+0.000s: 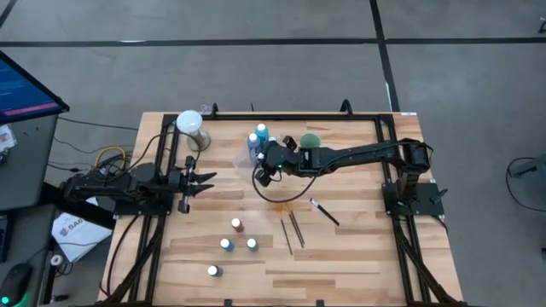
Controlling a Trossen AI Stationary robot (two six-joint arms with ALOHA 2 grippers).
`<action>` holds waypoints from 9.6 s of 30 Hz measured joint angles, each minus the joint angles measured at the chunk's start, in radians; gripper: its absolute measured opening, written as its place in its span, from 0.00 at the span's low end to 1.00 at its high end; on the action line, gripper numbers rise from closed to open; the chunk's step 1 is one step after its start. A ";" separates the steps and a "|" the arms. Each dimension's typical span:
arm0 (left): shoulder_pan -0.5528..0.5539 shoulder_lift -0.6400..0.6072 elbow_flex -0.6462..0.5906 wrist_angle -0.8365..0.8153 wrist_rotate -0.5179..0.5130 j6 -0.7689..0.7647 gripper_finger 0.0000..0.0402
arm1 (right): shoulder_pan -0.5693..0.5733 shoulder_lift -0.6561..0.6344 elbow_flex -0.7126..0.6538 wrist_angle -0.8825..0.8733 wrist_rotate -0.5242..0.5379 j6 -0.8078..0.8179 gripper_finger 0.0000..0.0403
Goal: Pick & Place Paint Supplies
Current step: Put the small light blue paint bottle into the transparent bin, then put the small green paint bottle into the transparent bin, then put the small red paint bottle into the transparent bin
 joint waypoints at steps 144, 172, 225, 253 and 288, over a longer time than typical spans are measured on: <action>0.000 0.000 0.000 0.045 0.001 0.000 0.00 | 0.068 0.049 0.287 -0.132 0.054 -0.223 0.27; 0.000 0.000 0.000 0.061 0.000 0.000 0.00 | -0.022 0.229 0.286 -0.115 -0.005 -0.176 0.27; 0.000 0.000 0.000 0.061 0.000 0.000 0.00 | -0.071 0.272 0.284 -0.162 -0.038 -0.181 0.39; 0.000 0.000 0.000 0.070 0.000 0.000 0.00 | 0.327 0.240 0.284 0.129 -0.185 -0.226 0.60; -0.002 0.000 0.000 0.087 0.000 0.000 0.00 | 0.296 0.377 0.286 0.142 -0.136 -0.107 0.61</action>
